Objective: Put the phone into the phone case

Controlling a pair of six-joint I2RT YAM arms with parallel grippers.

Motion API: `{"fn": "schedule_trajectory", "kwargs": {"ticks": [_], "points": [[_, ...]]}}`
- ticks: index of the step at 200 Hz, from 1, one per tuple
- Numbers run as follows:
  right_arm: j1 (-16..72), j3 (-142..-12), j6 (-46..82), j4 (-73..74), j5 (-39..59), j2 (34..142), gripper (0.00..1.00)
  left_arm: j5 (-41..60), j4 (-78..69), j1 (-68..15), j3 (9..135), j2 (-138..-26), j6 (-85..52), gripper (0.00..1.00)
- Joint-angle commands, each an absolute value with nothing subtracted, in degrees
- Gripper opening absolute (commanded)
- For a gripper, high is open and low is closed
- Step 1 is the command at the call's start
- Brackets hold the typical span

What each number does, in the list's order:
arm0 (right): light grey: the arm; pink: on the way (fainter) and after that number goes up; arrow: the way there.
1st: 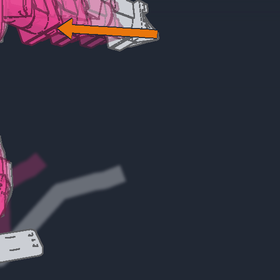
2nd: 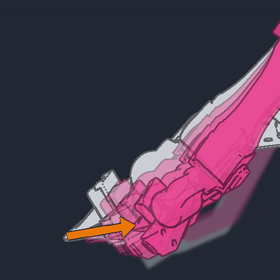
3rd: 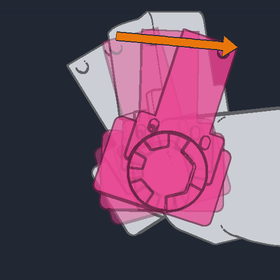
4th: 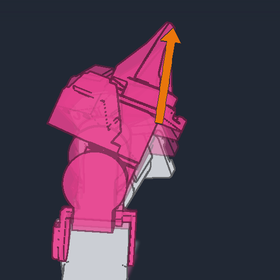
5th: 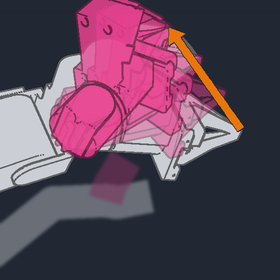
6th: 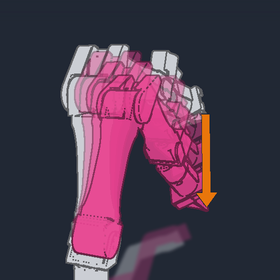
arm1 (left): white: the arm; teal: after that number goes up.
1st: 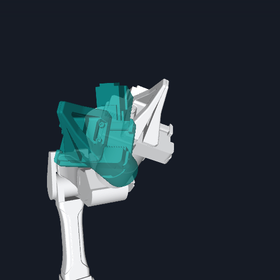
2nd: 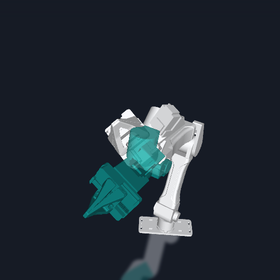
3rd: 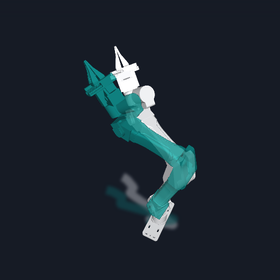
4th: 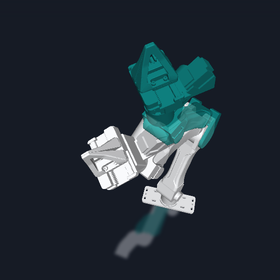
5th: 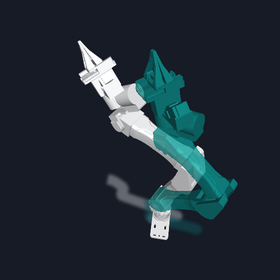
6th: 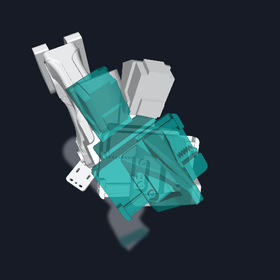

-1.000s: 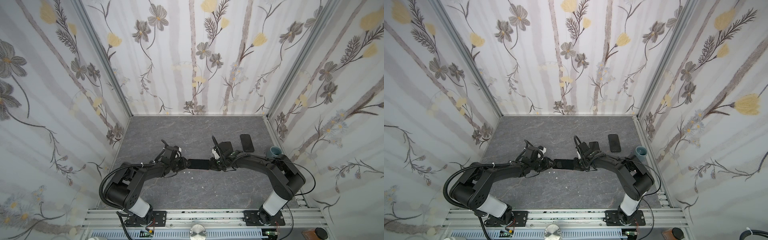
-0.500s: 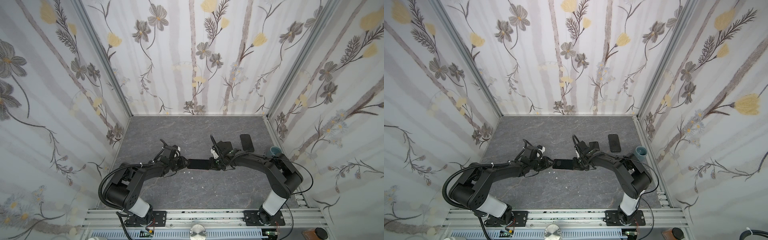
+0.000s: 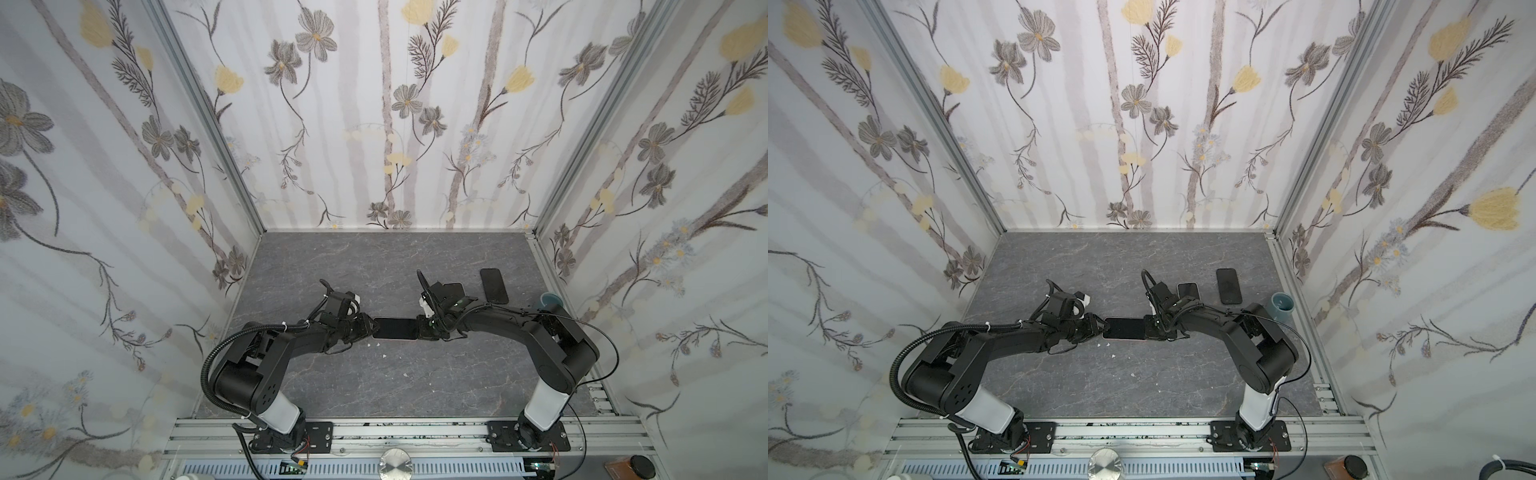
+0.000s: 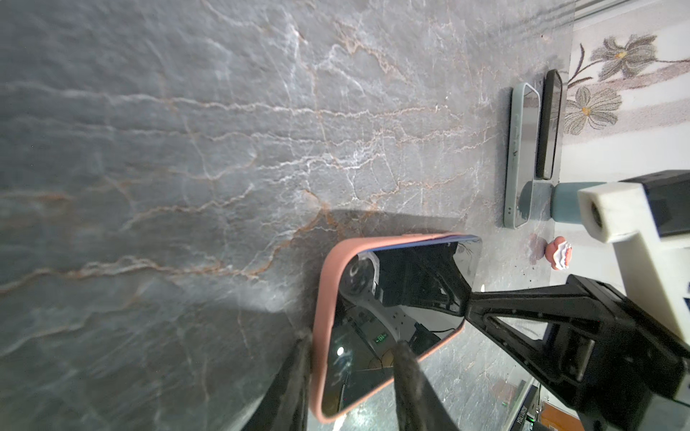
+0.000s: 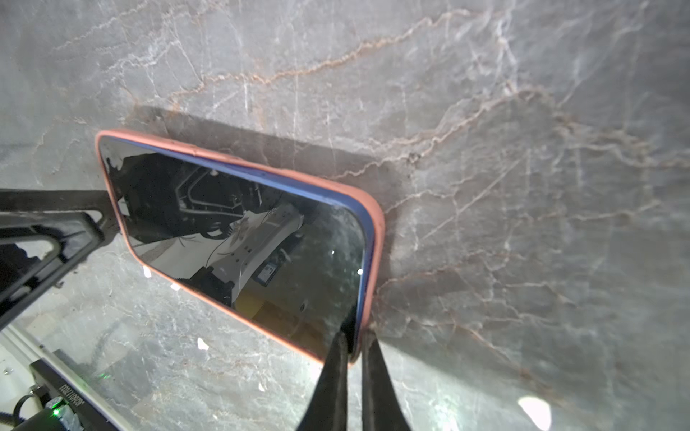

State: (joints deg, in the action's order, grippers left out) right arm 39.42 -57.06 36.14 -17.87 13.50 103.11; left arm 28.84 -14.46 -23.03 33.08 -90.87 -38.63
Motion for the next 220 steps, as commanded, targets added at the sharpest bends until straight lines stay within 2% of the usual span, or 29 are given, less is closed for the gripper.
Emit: {"fn": "schedule_trajectory", "kwargs": {"ticks": [1, 101, 181, 220], "points": [[40.07, -55.99, 35.24, -23.49, 7.74, 105.91, 0.08, 30.20, -15.90, -23.03, 32.92, -91.55, -39.72, 0.37], [40.78, -58.92, 34.98, -24.71, 6.60, 102.34, 0.09, 28.43, -14.93, -23.03, 33.38, -90.75, -38.52, 0.37], [40.90, -65.68, 32.07, -25.79, 7.31, 95.32, 0.14, 16.79, -8.05, -22.97, 38.30, -81.09, -30.94, 0.38], [40.95, -68.37, 29.89, -26.64, 3.86, 88.67, 0.15, 12.86, -4.13, -22.67, 43.54, -78.97, -23.41, 0.45]]}}
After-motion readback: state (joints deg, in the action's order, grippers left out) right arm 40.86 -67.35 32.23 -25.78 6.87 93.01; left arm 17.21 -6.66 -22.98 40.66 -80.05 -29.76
